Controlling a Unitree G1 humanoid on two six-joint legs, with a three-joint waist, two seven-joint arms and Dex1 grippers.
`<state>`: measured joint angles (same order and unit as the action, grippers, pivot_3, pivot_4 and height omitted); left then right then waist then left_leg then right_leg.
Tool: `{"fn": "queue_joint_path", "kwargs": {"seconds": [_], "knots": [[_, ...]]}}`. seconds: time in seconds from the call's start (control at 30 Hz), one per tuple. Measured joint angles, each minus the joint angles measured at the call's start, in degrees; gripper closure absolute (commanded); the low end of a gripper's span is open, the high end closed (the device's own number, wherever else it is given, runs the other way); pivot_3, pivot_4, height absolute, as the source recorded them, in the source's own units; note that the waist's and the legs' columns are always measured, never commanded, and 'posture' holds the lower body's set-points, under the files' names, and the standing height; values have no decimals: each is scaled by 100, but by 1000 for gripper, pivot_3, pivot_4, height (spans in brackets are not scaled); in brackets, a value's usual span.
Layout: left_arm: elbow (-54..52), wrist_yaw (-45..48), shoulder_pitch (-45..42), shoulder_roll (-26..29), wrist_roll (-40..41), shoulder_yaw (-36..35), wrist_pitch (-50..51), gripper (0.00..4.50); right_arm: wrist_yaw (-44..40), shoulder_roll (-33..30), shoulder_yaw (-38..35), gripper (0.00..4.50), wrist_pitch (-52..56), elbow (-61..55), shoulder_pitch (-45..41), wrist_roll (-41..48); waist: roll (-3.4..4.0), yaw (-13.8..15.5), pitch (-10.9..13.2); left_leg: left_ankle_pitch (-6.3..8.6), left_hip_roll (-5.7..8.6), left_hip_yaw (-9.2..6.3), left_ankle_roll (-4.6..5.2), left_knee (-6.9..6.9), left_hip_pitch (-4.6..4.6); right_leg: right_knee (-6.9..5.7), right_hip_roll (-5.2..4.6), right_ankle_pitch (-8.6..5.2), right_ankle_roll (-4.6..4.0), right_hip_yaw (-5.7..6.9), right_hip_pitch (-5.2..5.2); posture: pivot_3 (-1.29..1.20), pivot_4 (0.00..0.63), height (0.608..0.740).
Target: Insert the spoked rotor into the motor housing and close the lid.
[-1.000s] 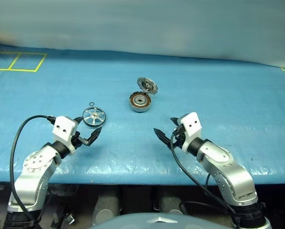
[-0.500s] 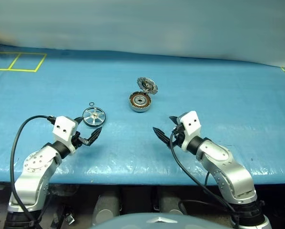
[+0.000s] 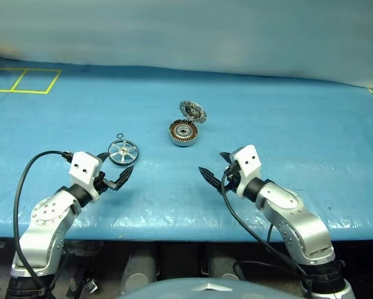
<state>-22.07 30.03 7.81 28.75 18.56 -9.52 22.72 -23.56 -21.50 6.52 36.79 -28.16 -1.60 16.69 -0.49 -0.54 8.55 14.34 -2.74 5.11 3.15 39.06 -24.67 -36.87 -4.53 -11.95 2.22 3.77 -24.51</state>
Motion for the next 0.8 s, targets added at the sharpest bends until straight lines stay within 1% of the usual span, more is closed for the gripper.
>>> {"fn": "queue_joint_path", "kwargs": {"seconds": [0.07, 0.13, 0.27, 0.37, 0.47, 0.57, 0.63, 0.8], "knots": [[12, 1, 1, 0, 0, -1, -3, 0, -100, -289, 259, 16, 33, 21, -193, -190, 1, -8, 0, 0, 0, 2, 0, 2, 1, 0, -1, 1, 2, -2, -1, 0, 150, 740], [63, 2, -22, 0, 0, 5, -11, 0, -317, -692, 658, 16, 164, 121, -630, -468, 2, -24, 2, -1, -1, 6, 0, 5, 3, -1, -1, 2, 5, -2, -2, 0, 150, 740], [158, 3, -42, -6, -3, 29, -41, 0, -881, -900, 1356, 16, 495, 565, -1675, -684, 2, -23, 2, -4, -11, 4, -4, 6, 8, -4, 8, 10, -11, 1, -1, 0, 150, 740], [185, 1, -80, -18, -11, 87, -66, 0, -1384, -932, 1946, 16, 644, 1191, -2710, -921, 3, -19, 3, -4, -10, 5, -2, 5, 4, -2, 9, 12, -13, 0, -3, 0, 150, 740], [183, -4, -26, -32, -13, 88, -82, 0, -1842, -806, 2493, 16, 680, 2032, -3698, -1236, 2, -18, 3, -2, -6, 6, 2, 4, -1, -1, 8, 12, -14, -1, -3, 0, 150, 740], [170, -9, 88, -58, -15, 90, -116, 0, -2255, -590, 2925, 16, 406, 3011, -4522, -1571, 2, -25, 3, -3, 0, 10, 2, 1, -8, -3, 8, 15, -10, -5, 3, 0, 150, 740], [149, -11, 202, -104, -17, 84, -211, 0, -2437, -355, 3086, 16, 93, 3826, -4992, -1829, 3, -20, 3, -4, 2, 12, 1, 0, -11, -3, 7, 18, -5, -4, 5, 0, 150, 740], [84, -1, 469, -176, -53, 115, -432, 0, -2542, 170, 3131, 16, -465, 5257, -5528, -2122, 6, -34, 5, -5, 0, 24, -1, 0, -10, -4, 7, 17, -5, -9, 4, 0, 150, 740]]}}
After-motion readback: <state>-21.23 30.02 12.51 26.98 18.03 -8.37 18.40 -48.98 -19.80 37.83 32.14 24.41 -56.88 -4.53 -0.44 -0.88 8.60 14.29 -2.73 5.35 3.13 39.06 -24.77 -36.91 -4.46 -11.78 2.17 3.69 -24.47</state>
